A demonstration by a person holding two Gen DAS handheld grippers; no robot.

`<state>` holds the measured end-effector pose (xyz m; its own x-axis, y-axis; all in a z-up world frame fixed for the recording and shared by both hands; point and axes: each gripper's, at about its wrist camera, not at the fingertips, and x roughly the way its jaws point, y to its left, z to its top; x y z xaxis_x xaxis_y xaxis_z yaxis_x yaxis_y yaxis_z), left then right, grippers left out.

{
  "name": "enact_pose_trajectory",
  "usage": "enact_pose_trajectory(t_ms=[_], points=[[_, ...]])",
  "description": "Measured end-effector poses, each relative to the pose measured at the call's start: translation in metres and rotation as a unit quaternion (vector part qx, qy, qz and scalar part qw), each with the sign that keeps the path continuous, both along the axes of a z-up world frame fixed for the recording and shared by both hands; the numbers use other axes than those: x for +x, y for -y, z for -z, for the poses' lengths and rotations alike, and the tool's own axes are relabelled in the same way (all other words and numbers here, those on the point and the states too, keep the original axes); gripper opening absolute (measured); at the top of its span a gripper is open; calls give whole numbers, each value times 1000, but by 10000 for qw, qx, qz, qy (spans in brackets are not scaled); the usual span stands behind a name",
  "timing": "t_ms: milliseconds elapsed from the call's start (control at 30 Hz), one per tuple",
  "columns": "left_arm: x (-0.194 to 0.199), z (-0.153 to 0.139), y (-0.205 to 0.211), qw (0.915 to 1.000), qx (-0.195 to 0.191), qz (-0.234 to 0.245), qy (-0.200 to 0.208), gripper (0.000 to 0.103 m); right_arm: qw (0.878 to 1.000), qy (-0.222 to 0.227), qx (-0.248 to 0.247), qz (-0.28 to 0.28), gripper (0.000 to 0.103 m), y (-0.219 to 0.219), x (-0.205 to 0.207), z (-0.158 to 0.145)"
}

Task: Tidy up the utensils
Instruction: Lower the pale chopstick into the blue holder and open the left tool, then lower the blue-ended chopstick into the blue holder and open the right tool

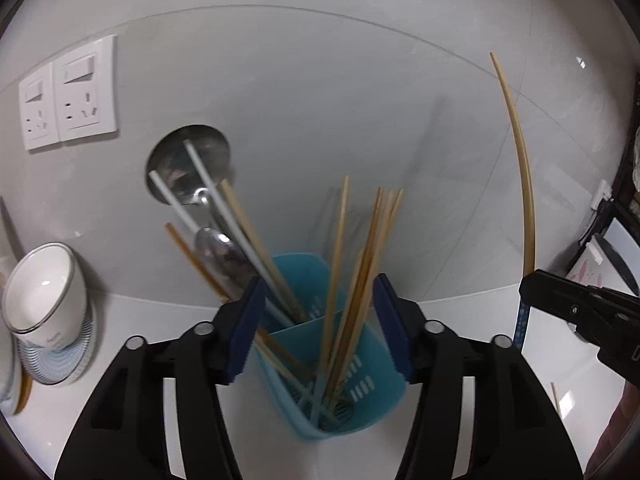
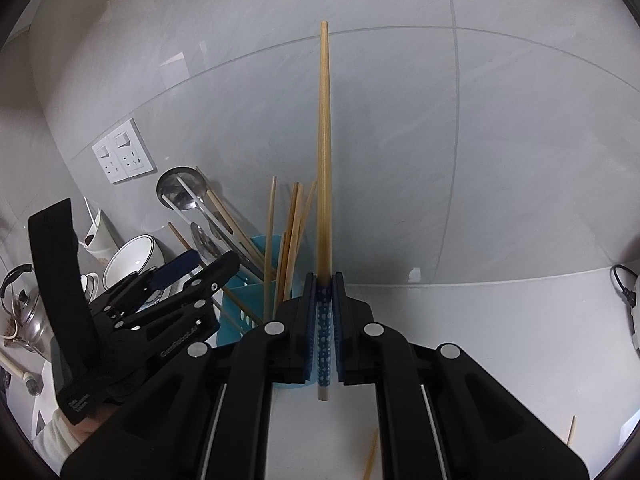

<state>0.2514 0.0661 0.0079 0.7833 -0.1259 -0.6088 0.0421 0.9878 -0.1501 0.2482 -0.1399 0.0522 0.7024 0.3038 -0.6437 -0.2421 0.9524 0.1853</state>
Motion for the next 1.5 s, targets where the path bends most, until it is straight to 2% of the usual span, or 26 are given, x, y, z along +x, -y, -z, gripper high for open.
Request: enact_pose_trajectory(t_ms=[33, 100, 167, 367, 700, 1233, 1500], points=[[-3, -1, -3, 10000, -6, -40, -20, 68, 10000, 7, 2, -14, 7, -1, 0, 0], [-8, -2, -14, 9999, -33, -139, -46, 74, 10000, 20, 18, -49, 7, -4, 2, -1], [-14, -4, -20, 9996, -18, -253, -95, 86, 9999, 30, 33, -90, 7, -8, 3, -2], [-26, -6, -35, 9990, -4, -384, -212, 97, 9997, 19, 86, -246, 7, -23, 10, -2], [-42, -2, -50, 9973, -43, -490, -536, 97, 9989, -54, 275, -387, 7, -40, 25, -1], [-41, 5, -67, 9962, -67, -616, -607, 97, 9977, -366, 82, -559, 7, -63, 51, 29], [-41, 8, -68, 9953, -56, -696, -672, 97, 9970, -466, 98, -615, 10, -68, 57, 34]])
